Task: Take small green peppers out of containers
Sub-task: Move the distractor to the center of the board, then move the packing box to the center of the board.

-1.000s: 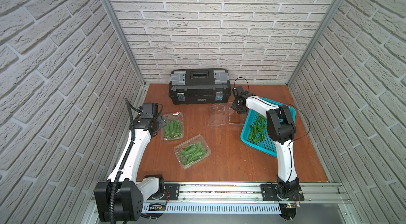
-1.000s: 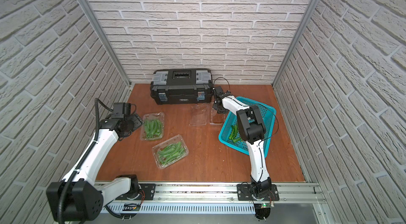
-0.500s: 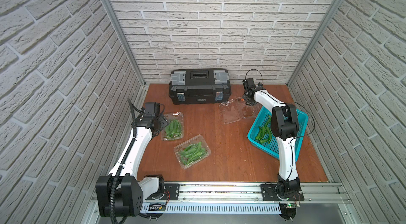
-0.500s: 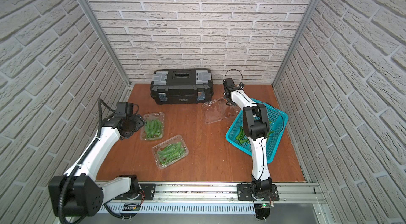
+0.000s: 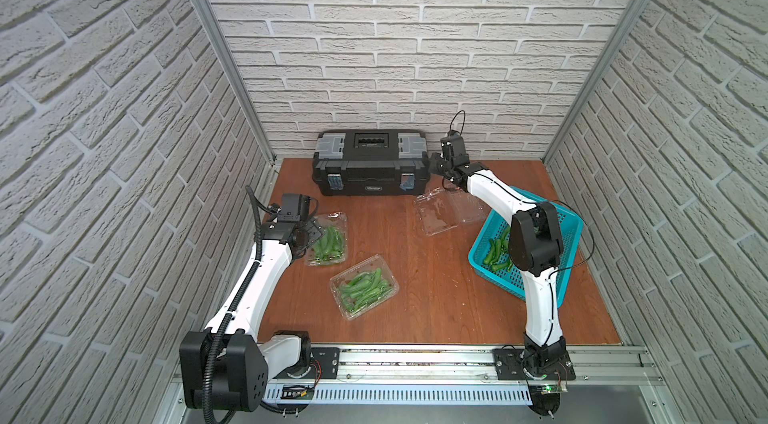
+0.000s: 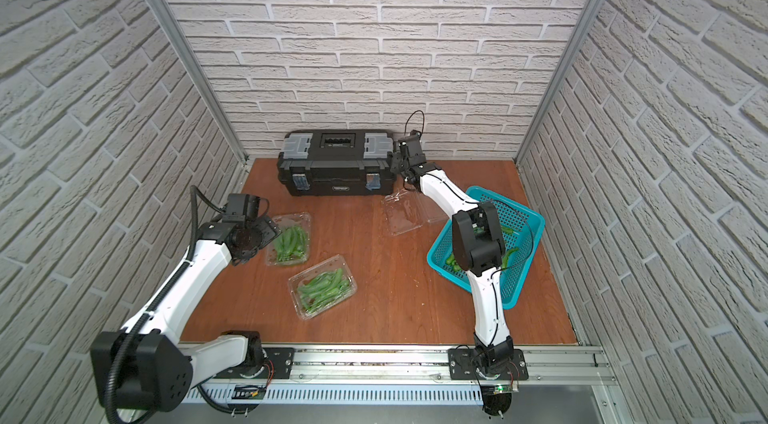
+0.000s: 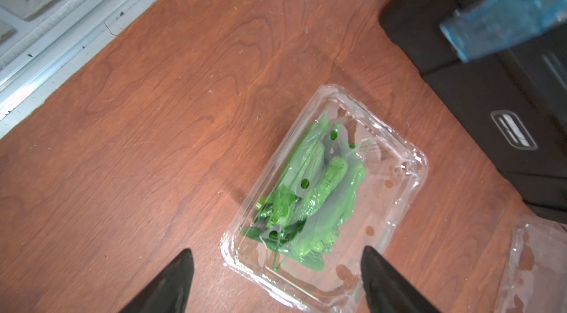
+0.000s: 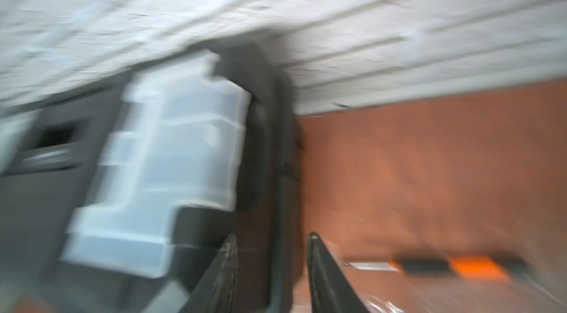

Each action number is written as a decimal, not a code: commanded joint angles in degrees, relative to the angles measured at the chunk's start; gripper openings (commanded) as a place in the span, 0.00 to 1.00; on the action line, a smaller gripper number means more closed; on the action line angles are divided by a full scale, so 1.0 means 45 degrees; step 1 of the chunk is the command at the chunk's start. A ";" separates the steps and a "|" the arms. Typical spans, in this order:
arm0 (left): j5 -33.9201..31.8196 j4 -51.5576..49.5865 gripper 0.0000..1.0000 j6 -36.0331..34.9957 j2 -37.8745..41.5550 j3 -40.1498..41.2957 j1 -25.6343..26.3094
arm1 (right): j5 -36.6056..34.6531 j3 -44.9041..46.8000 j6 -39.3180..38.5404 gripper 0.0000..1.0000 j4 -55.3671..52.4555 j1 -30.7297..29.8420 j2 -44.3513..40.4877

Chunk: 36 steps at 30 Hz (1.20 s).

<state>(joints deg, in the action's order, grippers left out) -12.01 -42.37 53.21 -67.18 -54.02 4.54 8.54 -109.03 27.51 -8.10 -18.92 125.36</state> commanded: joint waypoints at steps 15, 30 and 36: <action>-0.0466 0.2141 0.90 -0.1278 -0.0919 0.0484 -0.0939 | 0.4899 0.3725 -0.1812 0.41 -0.1115 -0.3055 -0.1294; 0.3428 0.6970 0.93 -0.2497 -0.3462 0.1655 -0.0795 | 0.4012 0.4885 -0.3295 0.40 -0.2739 -0.3316 -0.2142; 0.3823 0.7057 0.93 -0.2867 -0.4991 0.0324 0.1061 | 0.3855 0.5136 -0.3319 0.40 -0.2746 -0.3335 -0.2213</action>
<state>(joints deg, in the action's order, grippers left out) 2.50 -14.09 41.93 -87.11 -49.65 6.61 26.50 -86.30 13.69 -20.58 -33.34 117.38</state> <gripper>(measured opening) 0.926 0.396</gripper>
